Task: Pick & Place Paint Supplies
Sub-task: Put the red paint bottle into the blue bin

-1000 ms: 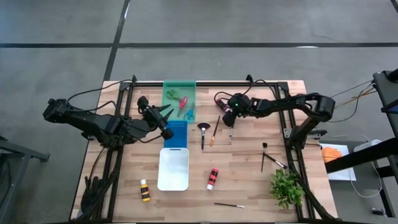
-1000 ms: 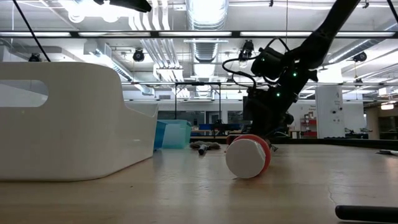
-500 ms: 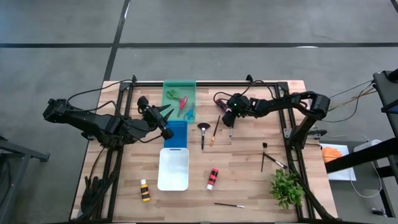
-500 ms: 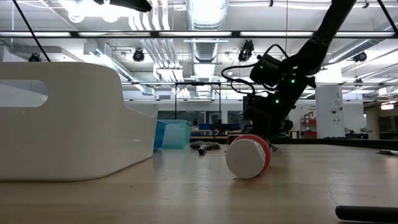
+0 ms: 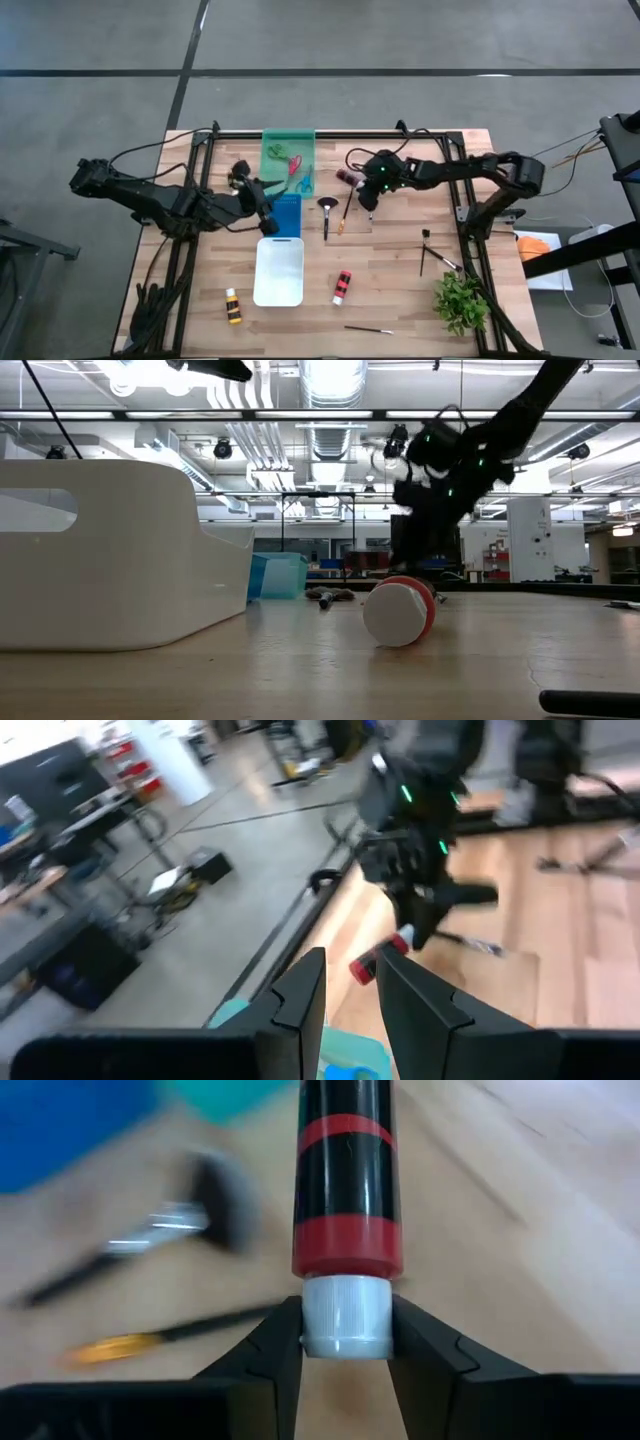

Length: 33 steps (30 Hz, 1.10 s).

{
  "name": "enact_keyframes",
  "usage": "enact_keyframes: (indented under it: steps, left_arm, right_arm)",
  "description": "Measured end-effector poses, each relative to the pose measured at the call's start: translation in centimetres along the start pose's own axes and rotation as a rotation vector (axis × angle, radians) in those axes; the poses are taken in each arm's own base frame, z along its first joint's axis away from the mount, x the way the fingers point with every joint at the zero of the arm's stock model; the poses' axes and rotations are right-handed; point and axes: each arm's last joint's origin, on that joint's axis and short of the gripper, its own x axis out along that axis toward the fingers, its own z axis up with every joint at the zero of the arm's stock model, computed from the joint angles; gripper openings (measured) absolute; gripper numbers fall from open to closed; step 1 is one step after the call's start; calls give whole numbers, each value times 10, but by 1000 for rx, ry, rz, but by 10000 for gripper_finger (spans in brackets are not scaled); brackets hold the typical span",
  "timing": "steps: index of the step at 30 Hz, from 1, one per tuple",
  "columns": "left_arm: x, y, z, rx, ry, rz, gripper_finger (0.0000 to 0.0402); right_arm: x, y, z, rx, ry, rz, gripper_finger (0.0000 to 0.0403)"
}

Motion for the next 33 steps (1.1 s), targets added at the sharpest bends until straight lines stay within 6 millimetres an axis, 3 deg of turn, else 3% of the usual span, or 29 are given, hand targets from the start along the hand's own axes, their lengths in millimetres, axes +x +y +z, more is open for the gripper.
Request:
enact_keyframes:
  steps: [9, 15, 26, 33]
  left_arm:
    - [24, -33, -24, 341, -114, -133, 100]
    - [34, -49, -10, 411, -356, -211, 107]
    - [53, -66, 1, 414, -348, -332, 242]
    - [64, -75, 10, 415, -344, -335, 271]
  right_arm:
    - [-57, 63, 11, -182, -148, 326, 110]
    - [-85, 91, 7, -259, -209, 434, 110]
    - [-101, 112, 0, -317, -236, 524, 110]
    - [-101, 121, -2, -331, -253, 563, 110]
